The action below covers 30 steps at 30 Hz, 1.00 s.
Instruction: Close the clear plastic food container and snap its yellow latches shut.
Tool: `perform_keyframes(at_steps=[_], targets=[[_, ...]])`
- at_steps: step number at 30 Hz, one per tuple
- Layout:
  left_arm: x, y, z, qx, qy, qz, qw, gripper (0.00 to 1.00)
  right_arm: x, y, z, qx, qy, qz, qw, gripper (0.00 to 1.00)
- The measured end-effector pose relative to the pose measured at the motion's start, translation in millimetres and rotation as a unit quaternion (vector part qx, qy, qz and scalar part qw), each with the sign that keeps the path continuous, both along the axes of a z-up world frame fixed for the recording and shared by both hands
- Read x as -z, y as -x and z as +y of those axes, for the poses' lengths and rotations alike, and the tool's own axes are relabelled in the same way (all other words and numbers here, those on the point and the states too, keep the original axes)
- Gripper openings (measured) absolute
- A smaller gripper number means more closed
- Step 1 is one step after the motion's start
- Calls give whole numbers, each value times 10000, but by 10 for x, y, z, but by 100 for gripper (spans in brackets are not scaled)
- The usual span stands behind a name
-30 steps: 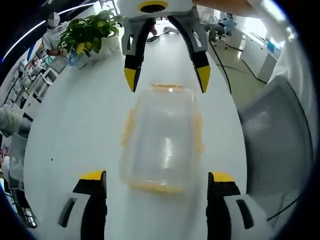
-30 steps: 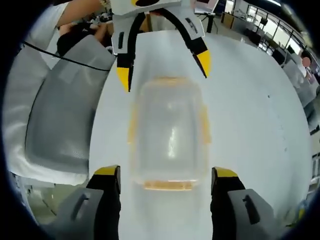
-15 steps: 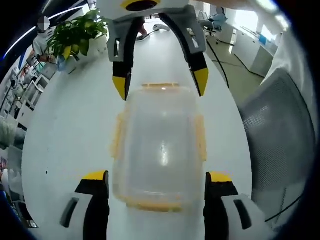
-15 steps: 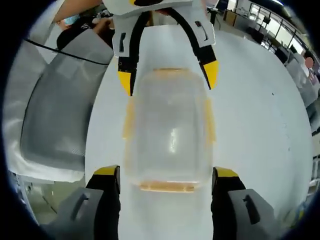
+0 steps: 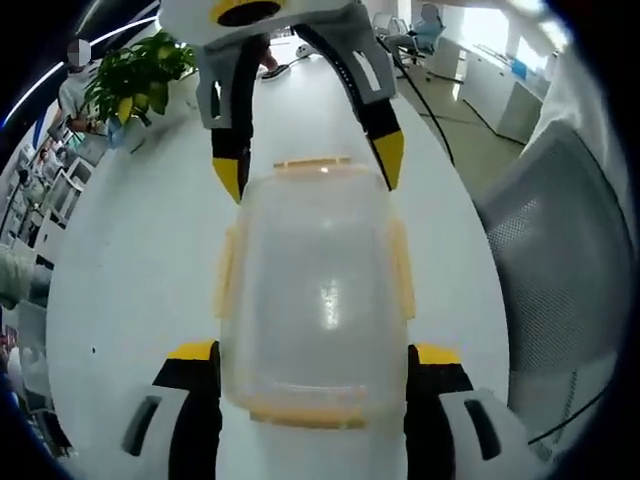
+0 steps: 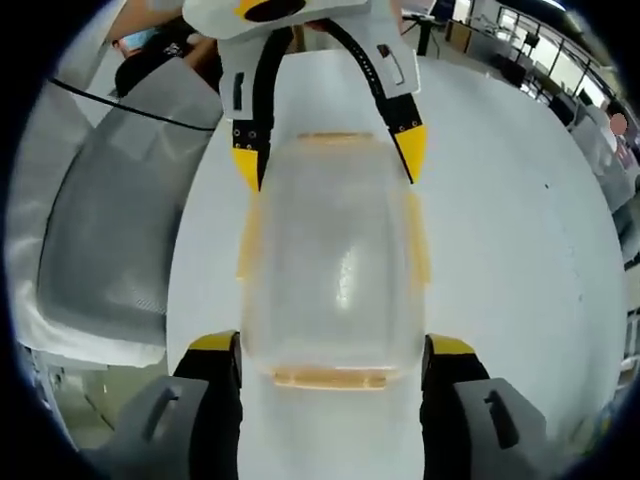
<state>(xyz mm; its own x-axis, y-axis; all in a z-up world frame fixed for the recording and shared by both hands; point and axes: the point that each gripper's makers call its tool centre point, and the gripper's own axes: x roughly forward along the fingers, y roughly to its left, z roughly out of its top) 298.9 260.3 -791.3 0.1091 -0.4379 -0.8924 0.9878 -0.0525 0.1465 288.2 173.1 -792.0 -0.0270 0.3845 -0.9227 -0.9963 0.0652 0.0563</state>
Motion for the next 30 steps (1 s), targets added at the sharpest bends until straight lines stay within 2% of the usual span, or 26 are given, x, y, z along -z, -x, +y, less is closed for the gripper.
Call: perform_keyframes(at_steps=[16, 30], targets=[[-12, 34, 29, -42, 94, 8, 9999, 72, 0, 15, 21, -21, 92, 28, 10000, 70], [-19, 114, 308, -162, 153, 27, 9997, 73, 7, 83, 309, -175, 160, 51, 9997, 70]])
